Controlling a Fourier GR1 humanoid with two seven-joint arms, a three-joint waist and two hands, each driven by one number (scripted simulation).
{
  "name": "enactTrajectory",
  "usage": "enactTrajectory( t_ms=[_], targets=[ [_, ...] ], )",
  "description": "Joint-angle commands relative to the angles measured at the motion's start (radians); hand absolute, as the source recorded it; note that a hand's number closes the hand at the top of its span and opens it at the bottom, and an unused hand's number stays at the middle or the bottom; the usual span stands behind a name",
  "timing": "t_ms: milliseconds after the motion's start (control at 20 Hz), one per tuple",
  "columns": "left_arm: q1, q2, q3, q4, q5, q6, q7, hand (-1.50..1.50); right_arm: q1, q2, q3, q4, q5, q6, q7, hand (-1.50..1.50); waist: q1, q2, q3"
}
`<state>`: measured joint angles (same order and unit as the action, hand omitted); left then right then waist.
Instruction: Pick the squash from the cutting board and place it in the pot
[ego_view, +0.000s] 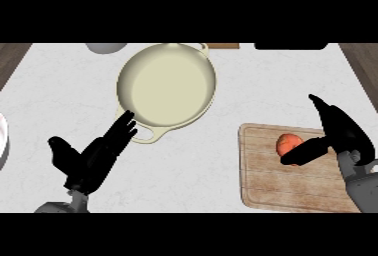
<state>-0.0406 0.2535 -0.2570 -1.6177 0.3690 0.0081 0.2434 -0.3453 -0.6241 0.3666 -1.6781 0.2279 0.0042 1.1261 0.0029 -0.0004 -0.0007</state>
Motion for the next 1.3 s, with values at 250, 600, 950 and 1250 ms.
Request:
enactTrajectory(
  t_ms=[250, 600, 950, 1250],
  targets=[
    [0.027, -0.021, 0.013, -0.051, -0.018, 0.005, 0.032, 0.0, 0.104, 0.028, -0.02, -0.009, 0.092, 0.032, 0.081, -1.5, -0.004, -0.002, 0.001],
    [0.069, -0.023, 0.01, -0.094, -0.037, -0.01, 0.05, 0.0, 0.111, 0.09, -0.042, 0.013, 0.138, 0.063, 0.095, -1.5, -0.001, -0.002, 0.001],
    [-0.014, -0.047, 0.074, 0.014, -0.046, -0.042, 0.026, 0.0, 0.082, 0.142, -0.103, 0.123, 0.175, 0.096, 0.014, -1.5, -0.002, 0.001, 0.001],
    [0.027, -0.067, 0.058, -0.053, -0.077, -0.032, 0.067, 0.0, 0.105, 0.204, -0.108, 0.153, 0.233, 0.118, 0.014, -1.5, -0.002, -0.001, 0.001]
  ],
)
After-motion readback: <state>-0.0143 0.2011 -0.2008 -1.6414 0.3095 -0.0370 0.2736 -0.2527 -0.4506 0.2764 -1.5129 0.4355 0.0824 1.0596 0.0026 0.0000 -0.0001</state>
